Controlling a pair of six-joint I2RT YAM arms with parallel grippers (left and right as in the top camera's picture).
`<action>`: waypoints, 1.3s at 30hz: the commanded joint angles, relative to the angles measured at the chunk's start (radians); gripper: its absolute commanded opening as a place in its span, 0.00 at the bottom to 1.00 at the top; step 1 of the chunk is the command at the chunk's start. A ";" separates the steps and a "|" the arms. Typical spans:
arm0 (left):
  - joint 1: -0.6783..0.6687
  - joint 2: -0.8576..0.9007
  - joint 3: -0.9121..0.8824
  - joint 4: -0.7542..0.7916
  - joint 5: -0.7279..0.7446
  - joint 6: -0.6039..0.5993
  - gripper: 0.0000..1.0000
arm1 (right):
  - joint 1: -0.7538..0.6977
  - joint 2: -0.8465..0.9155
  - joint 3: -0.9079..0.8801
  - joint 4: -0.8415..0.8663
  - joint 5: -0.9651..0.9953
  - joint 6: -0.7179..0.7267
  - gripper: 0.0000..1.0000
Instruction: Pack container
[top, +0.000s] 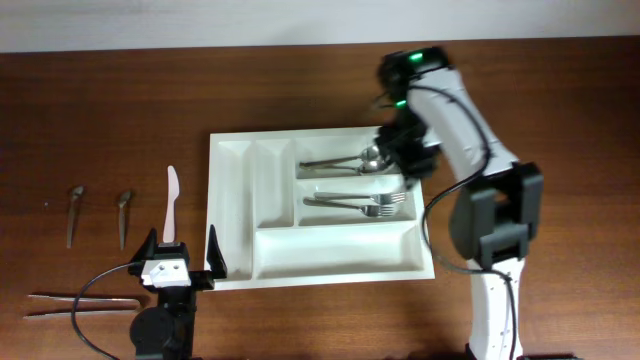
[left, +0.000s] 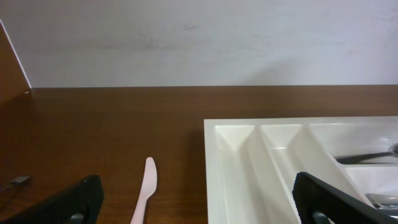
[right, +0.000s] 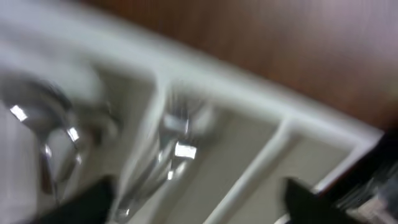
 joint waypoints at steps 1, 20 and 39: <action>0.006 -0.008 -0.002 -0.005 -0.004 0.012 0.99 | -0.100 -0.018 0.084 -0.009 0.119 -0.406 0.99; 0.006 -0.008 -0.002 -0.005 -0.004 0.012 0.99 | -0.371 -0.573 -0.097 -0.040 0.138 -1.239 0.99; 0.006 -0.008 -0.002 -0.005 -0.004 0.012 0.99 | -0.671 -0.790 -0.496 0.067 -0.008 -1.251 0.95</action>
